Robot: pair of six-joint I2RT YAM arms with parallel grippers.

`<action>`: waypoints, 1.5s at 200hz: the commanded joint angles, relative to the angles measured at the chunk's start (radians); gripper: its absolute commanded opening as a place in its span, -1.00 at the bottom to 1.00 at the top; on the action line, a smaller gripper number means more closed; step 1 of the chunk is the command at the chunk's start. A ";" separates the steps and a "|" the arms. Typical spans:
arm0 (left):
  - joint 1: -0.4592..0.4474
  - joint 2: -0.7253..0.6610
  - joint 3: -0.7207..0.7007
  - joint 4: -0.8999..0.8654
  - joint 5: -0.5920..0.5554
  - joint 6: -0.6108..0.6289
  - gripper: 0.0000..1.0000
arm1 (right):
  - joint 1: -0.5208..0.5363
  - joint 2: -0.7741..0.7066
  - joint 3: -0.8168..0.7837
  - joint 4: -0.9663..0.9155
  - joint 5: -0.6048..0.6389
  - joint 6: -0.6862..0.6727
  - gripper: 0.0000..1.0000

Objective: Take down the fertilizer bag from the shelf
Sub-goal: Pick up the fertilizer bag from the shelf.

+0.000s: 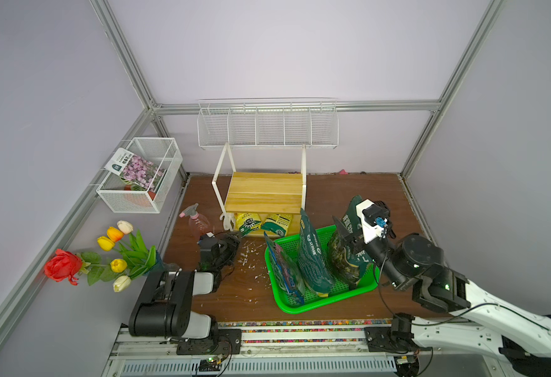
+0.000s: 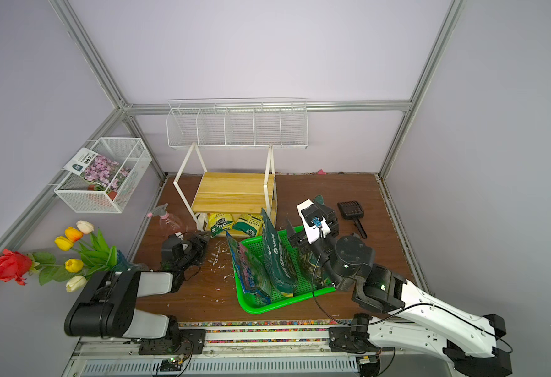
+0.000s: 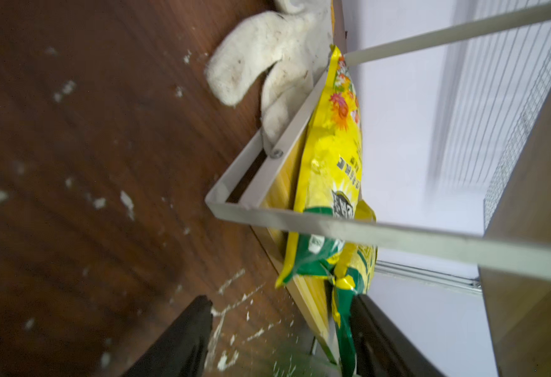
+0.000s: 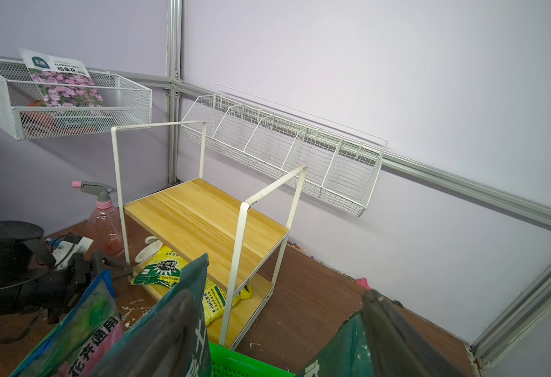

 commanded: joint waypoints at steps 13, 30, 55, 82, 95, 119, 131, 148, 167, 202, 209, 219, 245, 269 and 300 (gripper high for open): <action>0.016 0.201 0.052 0.369 0.097 -0.097 0.31 | 0.006 -0.022 -0.017 0.027 0.017 0.007 0.66; 0.016 0.320 0.077 0.514 0.127 -0.150 0.14 | 0.006 -0.021 -0.020 0.027 0.018 0.002 0.67; 0.016 0.457 0.061 0.691 0.080 -0.219 0.11 | 0.006 -0.016 -0.020 0.021 0.023 -0.001 0.67; 0.016 0.513 0.057 0.732 0.077 -0.221 -0.05 | 0.006 -0.009 -0.019 0.017 0.031 -0.016 0.67; 0.016 0.508 0.050 0.732 0.077 -0.209 -0.30 | 0.006 -0.001 -0.016 0.017 0.034 -0.020 0.67; 0.016 0.489 0.045 0.724 0.075 -0.200 -0.70 | 0.006 0.017 -0.010 0.019 0.033 -0.030 0.67; 0.016 0.480 0.048 0.717 0.079 -0.200 -0.94 | 0.006 0.028 -0.007 0.020 0.032 -0.033 0.67; 0.016 0.473 0.048 0.710 0.089 -0.200 -1.00 | 0.006 0.040 -0.002 0.015 0.027 -0.032 0.67; 0.016 0.466 0.034 0.710 0.092 -0.194 -1.00 | 0.007 0.045 0.001 0.010 0.024 -0.030 0.68; 0.017 0.498 -0.008 0.733 0.094 -0.180 -1.00 | 0.006 0.041 0.000 0.016 0.022 -0.033 0.68; 0.018 0.512 -0.012 0.733 0.099 -0.181 -1.00 | 0.006 0.040 -0.001 0.016 0.021 -0.034 0.68; 0.018 0.535 -0.009 0.733 0.111 -0.180 -1.00 | 0.006 0.037 -0.001 0.016 0.021 -0.035 0.68; 0.017 0.559 -0.009 0.733 0.125 -0.180 -0.98 | 0.006 0.032 -0.001 0.010 0.022 -0.030 0.68; 0.018 0.556 -0.016 0.733 0.121 -0.169 -0.85 | 0.006 0.021 -0.004 0.013 0.024 -0.029 0.68; 0.018 0.561 -0.023 0.732 0.135 -0.170 -0.60 | 0.006 0.015 -0.006 0.021 0.024 -0.028 0.68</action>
